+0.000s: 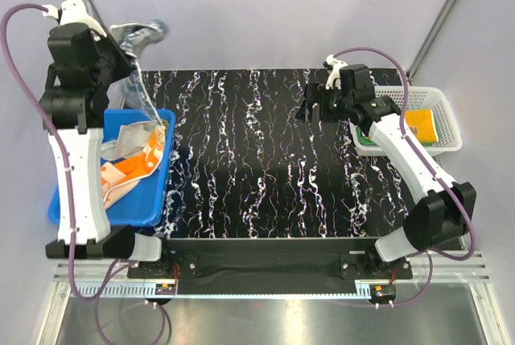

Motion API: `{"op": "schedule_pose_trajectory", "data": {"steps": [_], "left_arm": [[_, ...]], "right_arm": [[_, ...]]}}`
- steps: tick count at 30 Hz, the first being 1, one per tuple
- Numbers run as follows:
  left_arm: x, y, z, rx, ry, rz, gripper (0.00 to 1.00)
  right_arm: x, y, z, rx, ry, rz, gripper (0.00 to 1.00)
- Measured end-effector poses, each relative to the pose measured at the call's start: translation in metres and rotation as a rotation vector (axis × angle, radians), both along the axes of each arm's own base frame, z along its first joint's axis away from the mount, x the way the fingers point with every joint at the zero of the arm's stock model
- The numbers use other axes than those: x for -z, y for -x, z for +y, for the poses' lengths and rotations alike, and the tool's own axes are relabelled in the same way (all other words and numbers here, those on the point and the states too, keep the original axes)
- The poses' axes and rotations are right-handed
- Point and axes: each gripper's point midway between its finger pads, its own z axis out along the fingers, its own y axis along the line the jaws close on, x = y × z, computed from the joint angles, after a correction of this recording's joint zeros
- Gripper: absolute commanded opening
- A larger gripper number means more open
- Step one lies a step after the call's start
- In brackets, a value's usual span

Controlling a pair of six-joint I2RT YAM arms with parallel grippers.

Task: Fold and stack the towels
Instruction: Move the towel to the center of the board

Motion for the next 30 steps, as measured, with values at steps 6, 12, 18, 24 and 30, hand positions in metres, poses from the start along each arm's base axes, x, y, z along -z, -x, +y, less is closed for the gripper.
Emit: {"op": "schedule_pose_trajectory", "data": {"steps": [6, 12, 18, 24, 30], "left_arm": [[0.004, 0.035, -0.126, 0.495, 0.15, -0.063, 0.0], [0.138, 0.074, -0.246, 0.899, 0.347, 0.175, 0.16], [0.331, 0.166, -0.279, 0.961, 0.39, 0.673, 0.41], [0.341, 0.156, -0.257, 0.83, 0.283, 0.665, 0.49], [0.283, 0.111, -0.277, 0.925, 0.189, 0.418, 0.49]], "right_arm": [[-0.024, 0.012, -0.003, 0.011, -0.031, -0.044, 1.0], [-0.023, 0.025, -0.017, 0.06, -0.006, -0.055, 1.0], [0.027, 0.047, -0.029, 0.079, 0.049, 0.054, 0.91], [0.111, 0.083, -0.021, 0.049, 0.092, 0.262, 0.7], [0.163, 0.124, -0.004, 0.029, 0.071, 0.395, 0.64]]}}
